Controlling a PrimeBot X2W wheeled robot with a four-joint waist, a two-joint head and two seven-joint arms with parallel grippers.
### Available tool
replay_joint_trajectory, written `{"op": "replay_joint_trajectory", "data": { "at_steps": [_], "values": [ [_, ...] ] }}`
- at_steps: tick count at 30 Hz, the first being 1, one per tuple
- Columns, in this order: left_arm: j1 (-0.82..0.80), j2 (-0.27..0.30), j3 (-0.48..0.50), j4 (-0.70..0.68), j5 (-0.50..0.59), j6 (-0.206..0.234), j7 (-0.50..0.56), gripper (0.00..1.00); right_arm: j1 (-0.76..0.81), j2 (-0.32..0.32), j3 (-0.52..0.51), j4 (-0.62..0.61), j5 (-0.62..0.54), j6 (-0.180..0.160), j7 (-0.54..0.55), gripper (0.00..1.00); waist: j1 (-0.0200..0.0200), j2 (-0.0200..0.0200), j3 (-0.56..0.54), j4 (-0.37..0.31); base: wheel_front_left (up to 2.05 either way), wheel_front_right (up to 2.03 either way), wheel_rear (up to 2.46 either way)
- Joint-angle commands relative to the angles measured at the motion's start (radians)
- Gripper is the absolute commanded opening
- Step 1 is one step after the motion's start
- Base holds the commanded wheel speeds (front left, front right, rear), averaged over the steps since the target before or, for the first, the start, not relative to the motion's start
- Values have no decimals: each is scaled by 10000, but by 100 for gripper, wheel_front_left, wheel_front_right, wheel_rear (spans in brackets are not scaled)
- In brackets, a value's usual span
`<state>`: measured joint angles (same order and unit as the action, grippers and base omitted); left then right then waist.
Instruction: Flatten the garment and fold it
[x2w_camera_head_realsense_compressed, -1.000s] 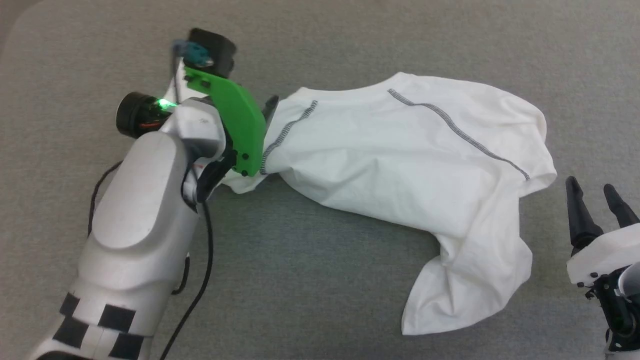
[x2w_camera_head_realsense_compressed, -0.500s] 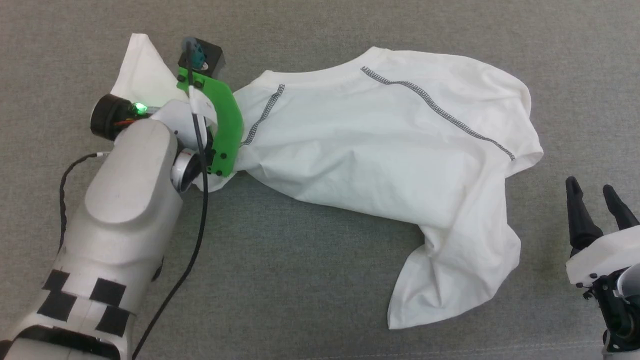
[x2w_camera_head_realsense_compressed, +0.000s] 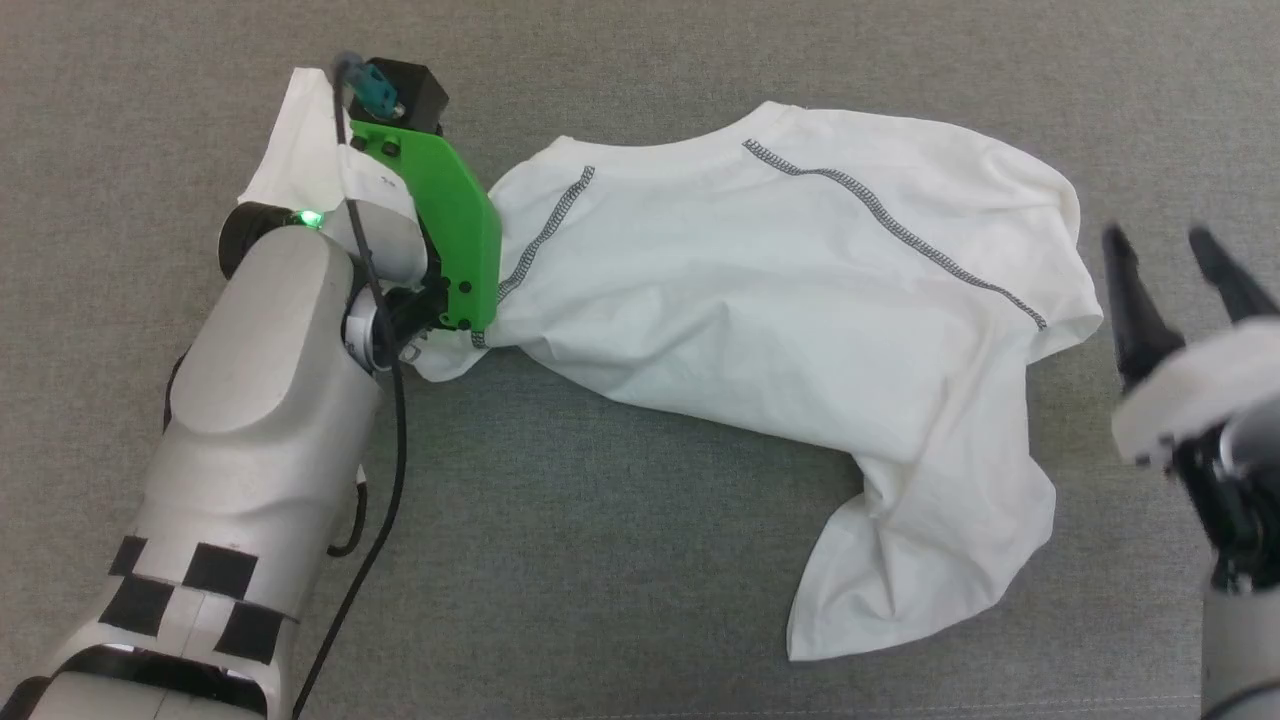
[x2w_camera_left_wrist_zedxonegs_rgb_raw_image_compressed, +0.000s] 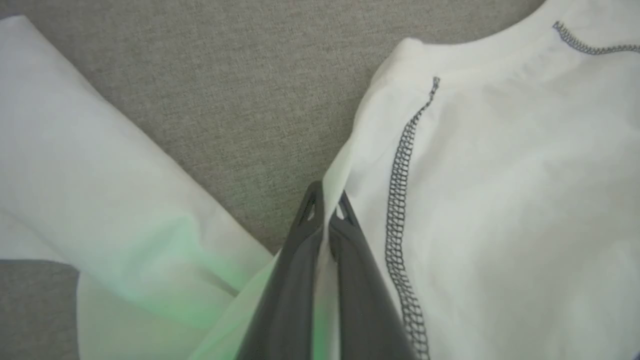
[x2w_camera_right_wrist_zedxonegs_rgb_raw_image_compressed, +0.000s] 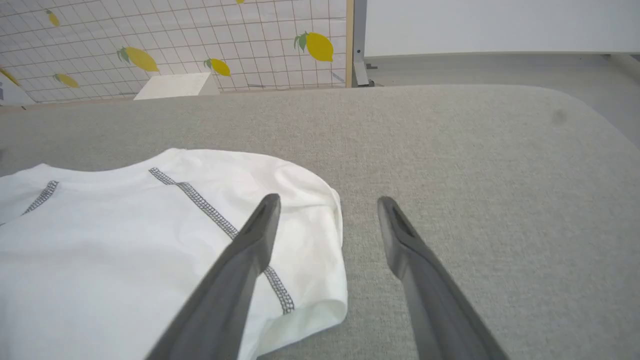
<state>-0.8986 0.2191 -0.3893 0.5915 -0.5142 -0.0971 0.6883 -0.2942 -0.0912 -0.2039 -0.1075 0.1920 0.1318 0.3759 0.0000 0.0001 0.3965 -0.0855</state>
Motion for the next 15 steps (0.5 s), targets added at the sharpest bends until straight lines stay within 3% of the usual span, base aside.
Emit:
{"op": "replay_joint_trajectory", "data": {
  "at_steps": [1, 9, 15],
  "values": [
    [-62, 21, 68, -65, -84, -50, -12, 0, -573, -220, 310, -39, -75, -11, 329, 100, 0, -1, 51, -22, 0, 0, 0],
    [-338, 126, 345, -823, -386, 58, 91, 0, -3834, -1694, 2879, 1663, -556, -11, 2863, 100, 0, -1, 664, 55, 0, 0, 0],
    [-500, 86, 311, -1912, -468, 48, 71, 0, -5748, -2189, 4377, 3341, -808, -11, 4416, 100, 0, -1, 1188, 523, 0, 0, 0]
  ]
}}
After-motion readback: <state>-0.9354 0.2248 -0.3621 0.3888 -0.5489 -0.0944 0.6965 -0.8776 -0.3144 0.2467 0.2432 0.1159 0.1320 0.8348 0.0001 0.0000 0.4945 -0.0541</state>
